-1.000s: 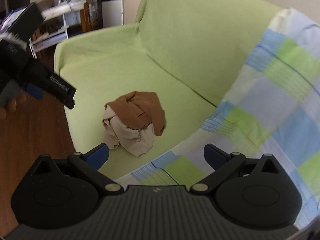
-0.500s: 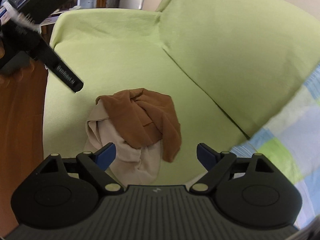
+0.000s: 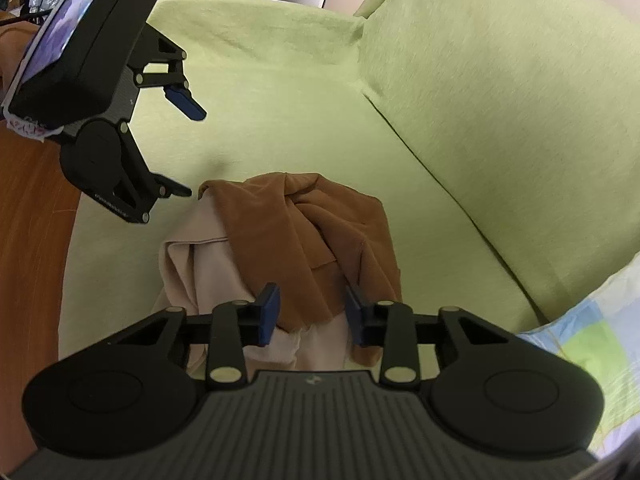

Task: Fold clothes
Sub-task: 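Move both tools down toward the brown garment on the sofa seat, then grasp the brown cloth edge with the left tool while the right tool grasps another edge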

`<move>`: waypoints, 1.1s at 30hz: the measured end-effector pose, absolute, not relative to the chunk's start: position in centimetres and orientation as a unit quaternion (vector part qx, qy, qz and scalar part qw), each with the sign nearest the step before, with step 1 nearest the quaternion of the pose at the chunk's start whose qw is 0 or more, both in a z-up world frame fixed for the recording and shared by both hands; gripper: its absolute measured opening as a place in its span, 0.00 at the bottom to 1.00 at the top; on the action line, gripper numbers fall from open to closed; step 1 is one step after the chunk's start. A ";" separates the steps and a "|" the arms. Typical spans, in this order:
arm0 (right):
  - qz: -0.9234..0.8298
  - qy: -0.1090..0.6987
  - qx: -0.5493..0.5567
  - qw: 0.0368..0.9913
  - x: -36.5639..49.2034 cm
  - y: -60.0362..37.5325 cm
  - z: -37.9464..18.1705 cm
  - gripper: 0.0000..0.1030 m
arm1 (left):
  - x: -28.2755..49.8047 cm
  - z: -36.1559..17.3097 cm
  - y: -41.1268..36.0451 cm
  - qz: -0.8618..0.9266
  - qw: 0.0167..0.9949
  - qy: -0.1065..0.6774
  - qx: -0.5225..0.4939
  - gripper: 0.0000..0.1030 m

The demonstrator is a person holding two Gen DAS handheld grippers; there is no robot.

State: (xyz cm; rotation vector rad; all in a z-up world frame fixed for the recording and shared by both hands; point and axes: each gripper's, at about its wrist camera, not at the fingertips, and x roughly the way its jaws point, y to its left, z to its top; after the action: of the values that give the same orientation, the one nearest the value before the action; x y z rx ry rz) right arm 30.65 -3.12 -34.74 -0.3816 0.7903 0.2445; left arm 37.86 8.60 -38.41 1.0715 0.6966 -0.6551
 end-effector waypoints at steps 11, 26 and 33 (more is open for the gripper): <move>0.128 0.393 -0.211 0.886 30.8 -1.7 -37.1 0.25 | 38.0 -40.8 8.4 -0.339 0.729 0.315 0.504 0.36; 0.125 0.365 -0.239 0.891 30.9 -1.0 -37.7 0.00 | 39.4 -39.2 8.8 -0.366 0.748 0.282 0.476 0.00; 0.114 0.333 -0.140 0.925 28.6 -3.5 -32.5 0.00 | 38.0 -30.4 8.9 -0.357 0.795 0.259 0.416 0.00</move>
State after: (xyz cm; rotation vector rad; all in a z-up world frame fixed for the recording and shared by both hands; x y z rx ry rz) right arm 28.60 -3.50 -32.51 -0.2874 0.6836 0.2347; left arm 37.96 8.87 -30.44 0.8932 0.5566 -0.7669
